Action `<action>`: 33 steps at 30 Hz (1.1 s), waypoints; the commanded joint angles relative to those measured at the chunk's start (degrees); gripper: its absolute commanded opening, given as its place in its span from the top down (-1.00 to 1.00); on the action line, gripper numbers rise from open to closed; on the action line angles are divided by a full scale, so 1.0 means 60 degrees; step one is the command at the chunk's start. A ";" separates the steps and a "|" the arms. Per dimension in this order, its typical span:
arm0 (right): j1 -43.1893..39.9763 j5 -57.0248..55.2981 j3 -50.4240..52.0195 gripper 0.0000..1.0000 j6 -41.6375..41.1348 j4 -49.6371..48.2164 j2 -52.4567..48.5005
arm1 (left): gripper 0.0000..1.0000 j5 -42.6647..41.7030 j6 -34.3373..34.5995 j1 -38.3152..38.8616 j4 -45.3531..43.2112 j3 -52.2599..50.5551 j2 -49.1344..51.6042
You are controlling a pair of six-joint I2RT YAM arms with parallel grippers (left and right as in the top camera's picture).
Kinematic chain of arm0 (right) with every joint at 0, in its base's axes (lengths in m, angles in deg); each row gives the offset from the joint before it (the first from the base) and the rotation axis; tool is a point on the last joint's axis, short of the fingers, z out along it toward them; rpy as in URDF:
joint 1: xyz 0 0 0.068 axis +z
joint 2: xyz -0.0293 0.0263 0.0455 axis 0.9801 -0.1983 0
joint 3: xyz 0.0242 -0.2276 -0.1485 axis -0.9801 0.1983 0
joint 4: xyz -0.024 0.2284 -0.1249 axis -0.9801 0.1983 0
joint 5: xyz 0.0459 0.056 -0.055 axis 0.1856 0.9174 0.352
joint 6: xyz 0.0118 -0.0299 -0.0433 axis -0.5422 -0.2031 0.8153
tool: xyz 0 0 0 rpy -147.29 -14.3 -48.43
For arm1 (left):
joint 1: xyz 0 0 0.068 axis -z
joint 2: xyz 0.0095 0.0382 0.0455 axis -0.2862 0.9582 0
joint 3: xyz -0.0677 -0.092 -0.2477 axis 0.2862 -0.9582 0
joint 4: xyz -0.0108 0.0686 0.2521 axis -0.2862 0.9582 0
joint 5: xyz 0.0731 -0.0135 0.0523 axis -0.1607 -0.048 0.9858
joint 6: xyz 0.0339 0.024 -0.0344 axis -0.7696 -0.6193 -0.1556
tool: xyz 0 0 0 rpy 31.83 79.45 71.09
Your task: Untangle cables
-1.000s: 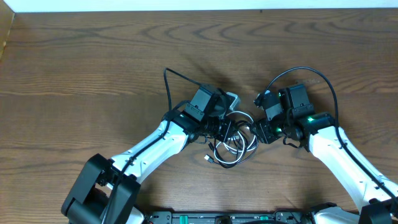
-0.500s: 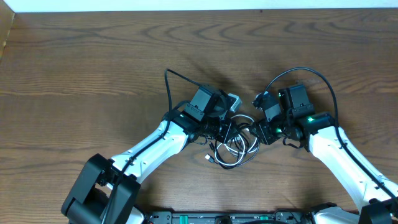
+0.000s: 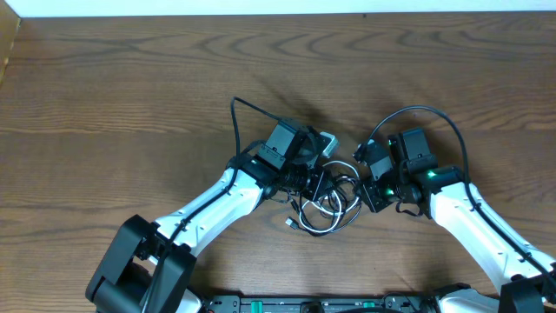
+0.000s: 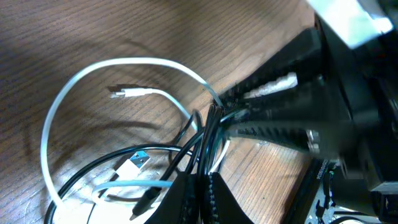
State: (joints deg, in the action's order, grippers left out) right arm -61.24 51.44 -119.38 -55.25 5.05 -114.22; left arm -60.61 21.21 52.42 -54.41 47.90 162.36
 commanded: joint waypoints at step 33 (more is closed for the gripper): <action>-0.1344 -0.2969 0.0073 0.88 -0.4703 0.0087 0.0029 | 0.85 0.1096 -0.0051 -0.0900 0.0743 0.0062 -0.0142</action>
State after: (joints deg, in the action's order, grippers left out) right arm -69.02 34.87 -119.19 -81.35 5.55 -114.22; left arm -54.62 21.21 47.37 -50.26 47.90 162.36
